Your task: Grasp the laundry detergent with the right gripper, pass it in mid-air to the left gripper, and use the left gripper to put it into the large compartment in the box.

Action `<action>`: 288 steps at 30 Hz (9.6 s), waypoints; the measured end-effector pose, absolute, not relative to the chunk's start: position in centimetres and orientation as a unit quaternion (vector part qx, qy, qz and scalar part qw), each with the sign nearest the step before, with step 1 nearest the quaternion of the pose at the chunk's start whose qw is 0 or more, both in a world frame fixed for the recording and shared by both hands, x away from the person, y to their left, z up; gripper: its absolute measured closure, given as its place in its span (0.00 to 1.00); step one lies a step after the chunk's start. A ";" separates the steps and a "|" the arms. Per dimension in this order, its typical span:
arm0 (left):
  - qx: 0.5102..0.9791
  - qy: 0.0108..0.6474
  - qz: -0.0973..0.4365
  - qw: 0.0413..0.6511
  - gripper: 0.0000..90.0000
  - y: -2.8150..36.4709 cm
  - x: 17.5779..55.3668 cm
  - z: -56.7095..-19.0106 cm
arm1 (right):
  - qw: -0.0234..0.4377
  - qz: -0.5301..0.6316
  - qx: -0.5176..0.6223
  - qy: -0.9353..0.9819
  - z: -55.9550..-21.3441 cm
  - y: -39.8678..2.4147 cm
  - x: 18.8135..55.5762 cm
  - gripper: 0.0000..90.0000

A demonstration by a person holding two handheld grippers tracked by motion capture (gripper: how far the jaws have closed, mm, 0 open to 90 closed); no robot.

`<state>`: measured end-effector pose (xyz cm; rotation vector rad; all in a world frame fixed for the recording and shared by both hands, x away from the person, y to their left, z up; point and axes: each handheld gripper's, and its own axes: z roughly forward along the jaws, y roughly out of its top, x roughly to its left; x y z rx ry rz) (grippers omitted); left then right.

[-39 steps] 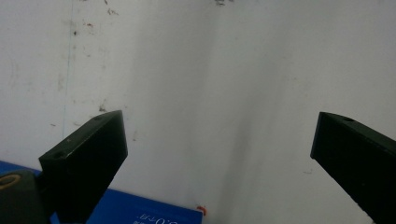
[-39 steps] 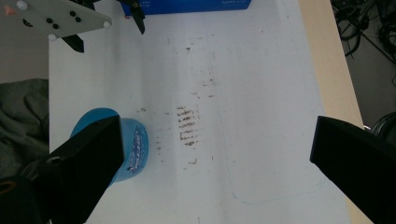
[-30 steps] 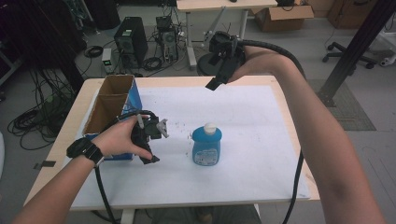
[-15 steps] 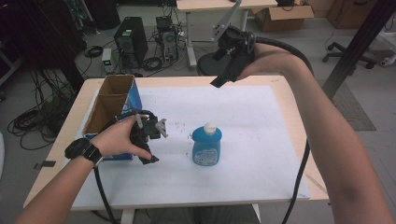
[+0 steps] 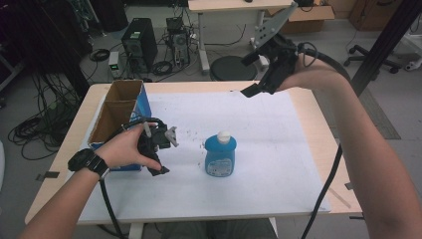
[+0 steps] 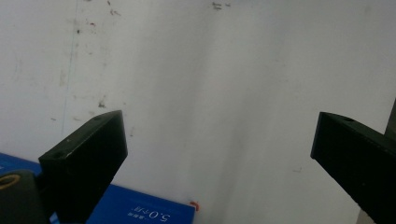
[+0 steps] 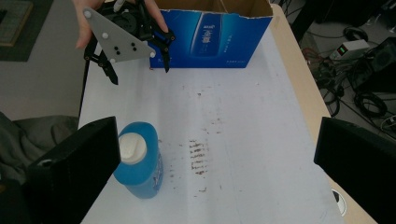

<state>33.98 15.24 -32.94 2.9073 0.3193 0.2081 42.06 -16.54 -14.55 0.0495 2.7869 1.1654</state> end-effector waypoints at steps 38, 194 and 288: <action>0.986 0.115 0.069 0.103 0.05 15.4 34.0 -33.4 | 0.033 0.506 0.052 0.860 -25.1 -21.7 38.7 0.00; 0.962 0.079 0.107 0.240 0.04 14.5 33.2 -21.3 | -0.027 0.510 -0.018 0.859 -31.4 -9.9 37.3 0.47; 0.981 0.072 0.044 0.172 0.42 9.4 33.2 -22.1 | -0.034 0.472 -0.057 0.879 -30.9 -5.3 36.0 0.46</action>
